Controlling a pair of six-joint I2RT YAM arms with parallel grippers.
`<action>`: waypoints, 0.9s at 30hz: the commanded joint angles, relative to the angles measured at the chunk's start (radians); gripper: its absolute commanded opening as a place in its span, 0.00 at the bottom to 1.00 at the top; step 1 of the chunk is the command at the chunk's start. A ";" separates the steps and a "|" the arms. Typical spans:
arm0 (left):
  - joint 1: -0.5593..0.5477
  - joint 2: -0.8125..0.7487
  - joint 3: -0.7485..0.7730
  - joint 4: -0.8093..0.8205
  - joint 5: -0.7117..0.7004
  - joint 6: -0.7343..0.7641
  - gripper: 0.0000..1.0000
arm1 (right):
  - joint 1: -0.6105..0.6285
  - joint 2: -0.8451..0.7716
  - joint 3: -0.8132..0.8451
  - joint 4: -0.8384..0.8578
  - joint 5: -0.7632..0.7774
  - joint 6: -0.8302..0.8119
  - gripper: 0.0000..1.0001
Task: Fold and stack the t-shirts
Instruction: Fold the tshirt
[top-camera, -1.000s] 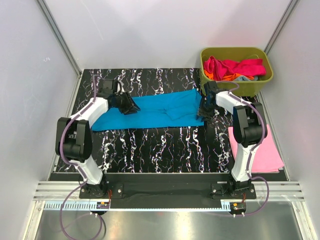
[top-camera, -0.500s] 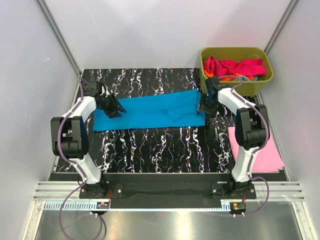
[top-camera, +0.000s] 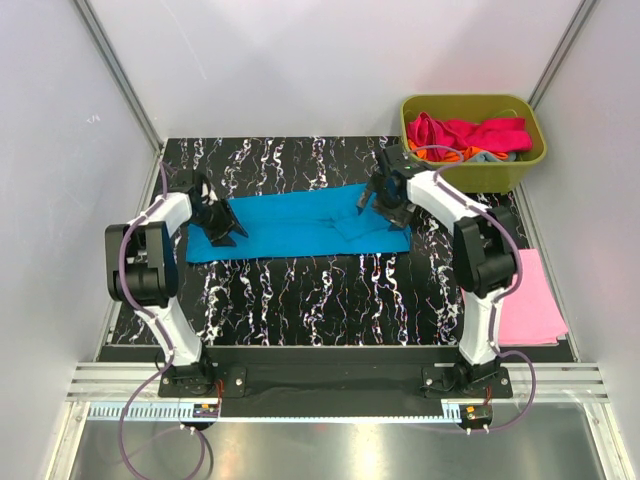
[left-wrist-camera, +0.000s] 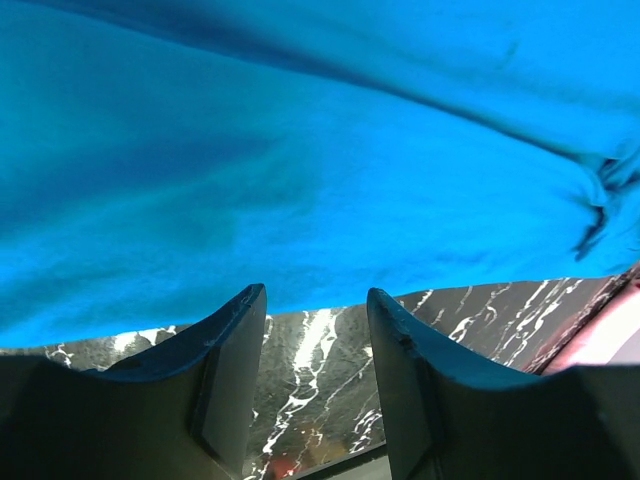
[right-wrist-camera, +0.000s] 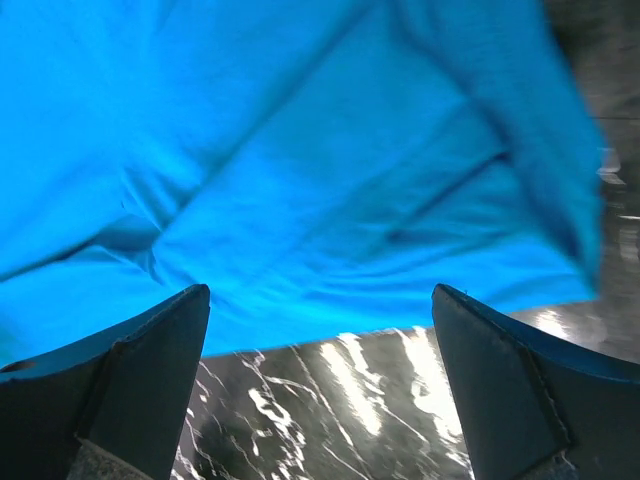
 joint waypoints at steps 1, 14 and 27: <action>0.009 0.032 0.042 -0.007 -0.014 0.028 0.50 | 0.030 0.067 0.098 -0.027 0.111 0.074 1.00; 0.018 0.083 0.101 -0.014 -0.021 -0.010 0.49 | 0.057 0.262 0.229 -0.081 0.132 0.145 1.00; 0.039 0.063 -0.125 -0.016 -0.020 -0.101 0.46 | 0.058 0.355 0.334 -0.080 0.168 0.013 1.00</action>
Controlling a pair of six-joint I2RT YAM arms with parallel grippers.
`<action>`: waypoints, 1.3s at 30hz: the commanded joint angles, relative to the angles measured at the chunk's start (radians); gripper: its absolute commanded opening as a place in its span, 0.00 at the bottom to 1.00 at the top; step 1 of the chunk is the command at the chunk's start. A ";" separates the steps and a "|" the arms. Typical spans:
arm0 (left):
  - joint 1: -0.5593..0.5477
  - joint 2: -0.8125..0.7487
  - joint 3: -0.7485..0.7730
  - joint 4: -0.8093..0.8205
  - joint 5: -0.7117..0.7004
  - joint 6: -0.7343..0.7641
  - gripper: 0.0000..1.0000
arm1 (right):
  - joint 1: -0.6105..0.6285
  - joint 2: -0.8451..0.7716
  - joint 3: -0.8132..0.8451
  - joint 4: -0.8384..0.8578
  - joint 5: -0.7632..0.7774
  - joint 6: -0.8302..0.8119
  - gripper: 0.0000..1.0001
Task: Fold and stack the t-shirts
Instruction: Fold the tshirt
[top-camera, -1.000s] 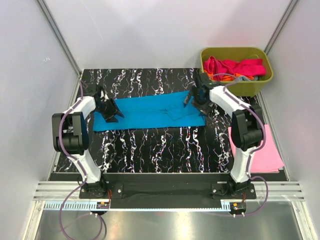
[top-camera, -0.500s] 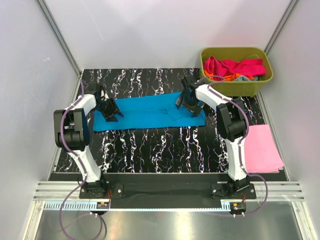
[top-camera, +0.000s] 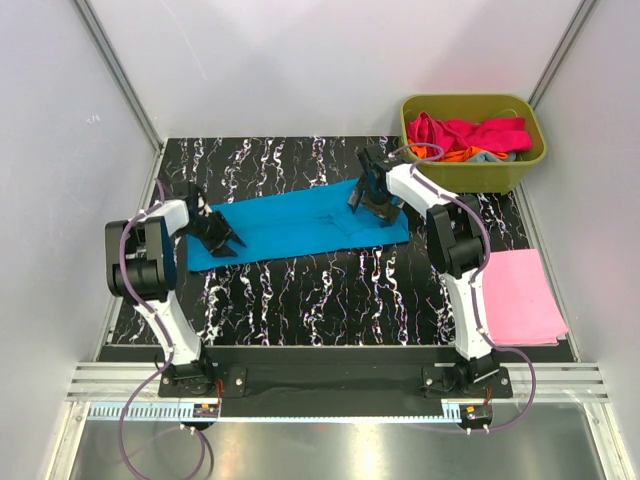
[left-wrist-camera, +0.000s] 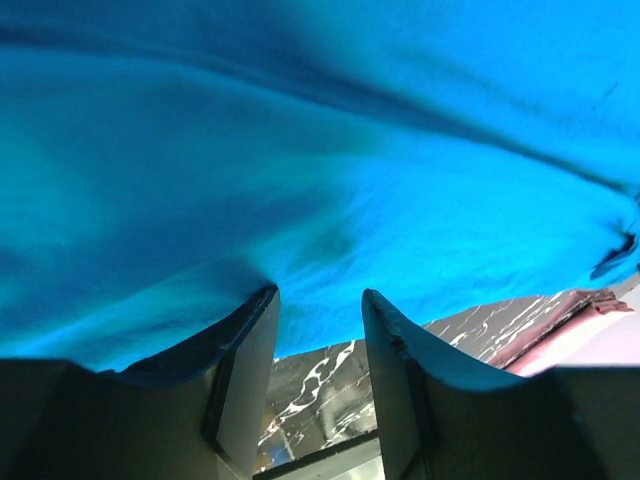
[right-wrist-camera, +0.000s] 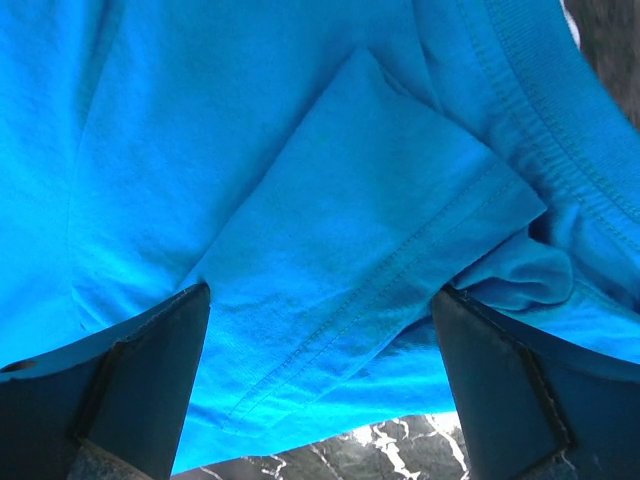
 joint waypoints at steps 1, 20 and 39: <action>-0.014 -0.019 -0.102 -0.036 -0.045 -0.012 0.46 | 0.009 0.058 0.057 0.025 0.052 -0.075 1.00; -0.435 -0.318 -0.418 0.047 -0.002 -0.302 0.48 | 0.009 0.464 0.750 0.060 -0.026 -0.569 1.00; -0.804 -0.151 -0.239 0.371 0.084 -0.578 0.55 | -0.015 0.572 0.916 0.365 -0.281 -0.762 1.00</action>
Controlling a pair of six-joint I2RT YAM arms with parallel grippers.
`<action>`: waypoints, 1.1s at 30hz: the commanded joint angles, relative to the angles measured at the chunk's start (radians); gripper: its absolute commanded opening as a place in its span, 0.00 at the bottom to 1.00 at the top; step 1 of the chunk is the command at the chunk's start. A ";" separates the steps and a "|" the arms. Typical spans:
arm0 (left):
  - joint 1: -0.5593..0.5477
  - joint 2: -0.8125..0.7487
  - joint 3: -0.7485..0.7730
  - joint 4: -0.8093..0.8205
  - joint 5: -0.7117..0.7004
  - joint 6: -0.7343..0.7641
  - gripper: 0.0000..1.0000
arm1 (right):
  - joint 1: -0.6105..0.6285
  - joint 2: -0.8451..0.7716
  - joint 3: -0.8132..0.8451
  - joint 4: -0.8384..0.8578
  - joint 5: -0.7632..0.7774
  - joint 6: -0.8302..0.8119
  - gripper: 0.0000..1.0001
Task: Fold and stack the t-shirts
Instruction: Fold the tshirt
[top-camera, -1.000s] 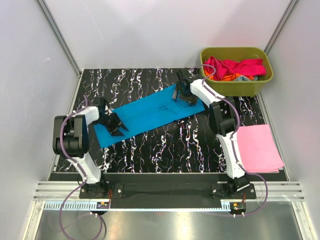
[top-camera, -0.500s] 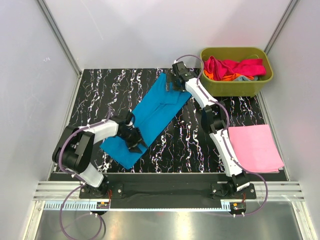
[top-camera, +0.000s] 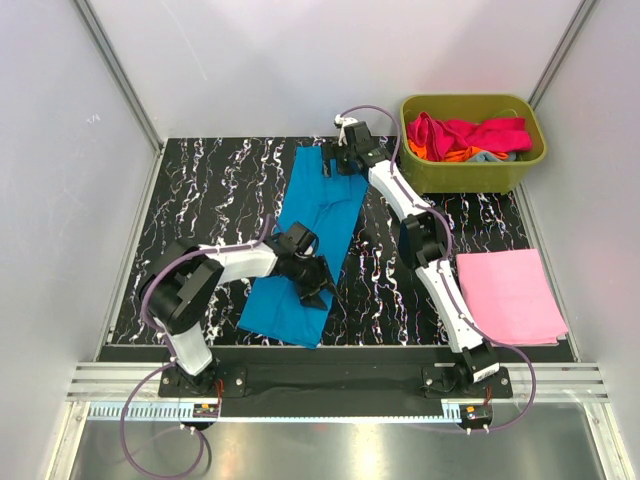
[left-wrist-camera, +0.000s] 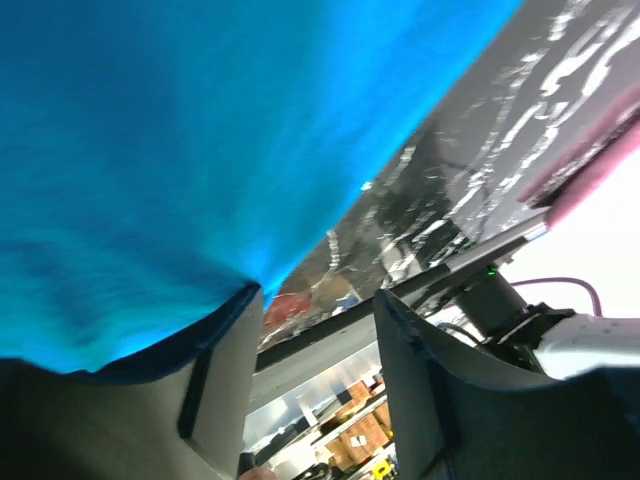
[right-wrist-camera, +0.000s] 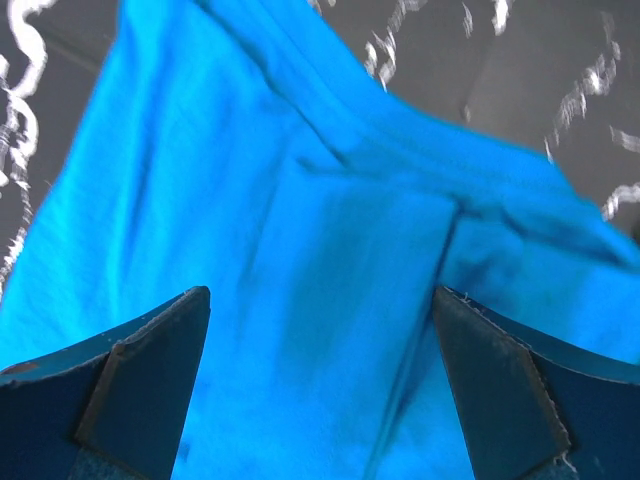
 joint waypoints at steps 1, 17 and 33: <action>0.003 -0.015 0.034 0.091 0.016 -0.056 0.56 | -0.023 0.026 0.071 0.125 -0.086 -0.047 1.00; 0.142 -0.403 0.079 -0.100 0.001 0.137 0.62 | 0.015 -0.262 -0.093 0.039 0.189 0.048 0.99; 0.398 -0.589 0.091 -0.393 -0.188 0.510 0.65 | 0.203 -0.382 -0.196 -0.446 0.284 0.611 1.00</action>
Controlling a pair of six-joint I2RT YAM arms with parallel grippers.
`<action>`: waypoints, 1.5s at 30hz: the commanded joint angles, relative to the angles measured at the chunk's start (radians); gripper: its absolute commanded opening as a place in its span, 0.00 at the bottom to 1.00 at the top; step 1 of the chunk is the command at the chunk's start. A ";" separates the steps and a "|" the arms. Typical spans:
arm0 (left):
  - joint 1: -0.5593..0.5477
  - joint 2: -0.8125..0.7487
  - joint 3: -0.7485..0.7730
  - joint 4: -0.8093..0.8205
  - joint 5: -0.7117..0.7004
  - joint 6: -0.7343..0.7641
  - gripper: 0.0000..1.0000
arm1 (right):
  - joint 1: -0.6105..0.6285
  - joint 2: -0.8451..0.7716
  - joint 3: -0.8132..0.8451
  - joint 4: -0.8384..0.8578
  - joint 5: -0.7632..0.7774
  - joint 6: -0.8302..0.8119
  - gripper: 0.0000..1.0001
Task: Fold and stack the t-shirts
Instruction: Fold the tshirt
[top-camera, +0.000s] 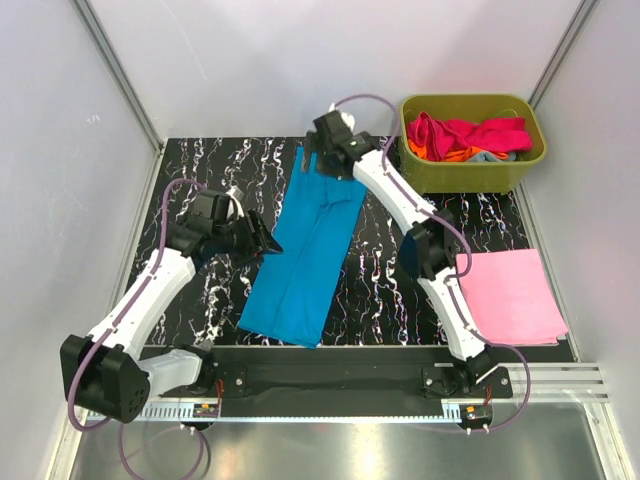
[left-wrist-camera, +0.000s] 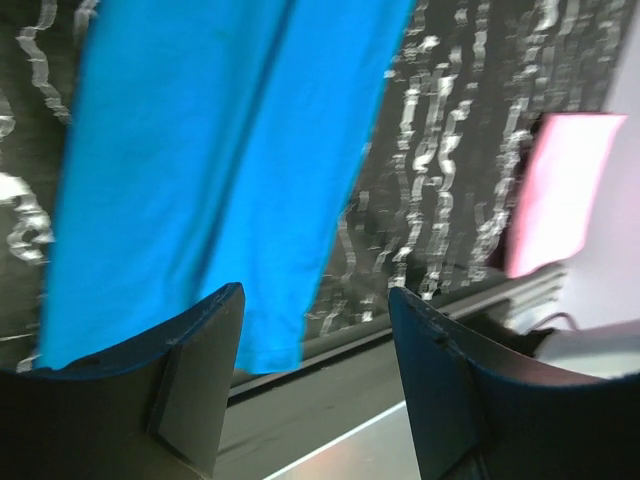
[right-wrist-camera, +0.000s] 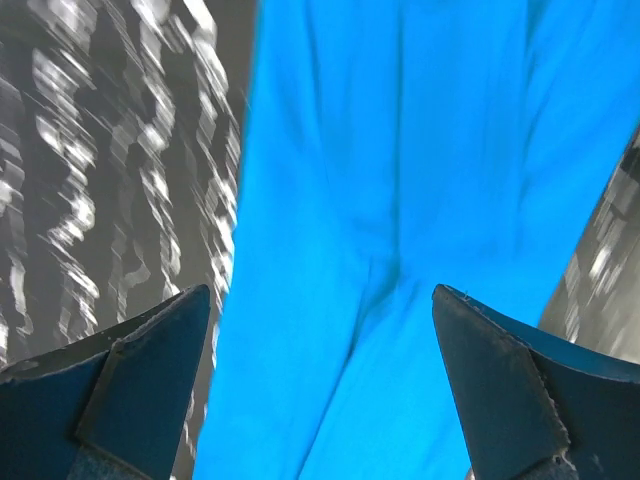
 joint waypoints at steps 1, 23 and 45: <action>0.045 -0.006 0.016 -0.041 -0.018 0.121 0.65 | 0.044 -0.022 -0.060 -0.145 0.059 0.191 1.00; 0.108 -0.170 -0.214 0.016 0.009 0.134 0.65 | 0.046 0.250 0.057 -0.168 0.130 0.052 1.00; 0.108 -0.076 -0.205 0.020 0.028 0.121 0.64 | -0.016 0.077 0.073 0.058 -0.086 -0.429 1.00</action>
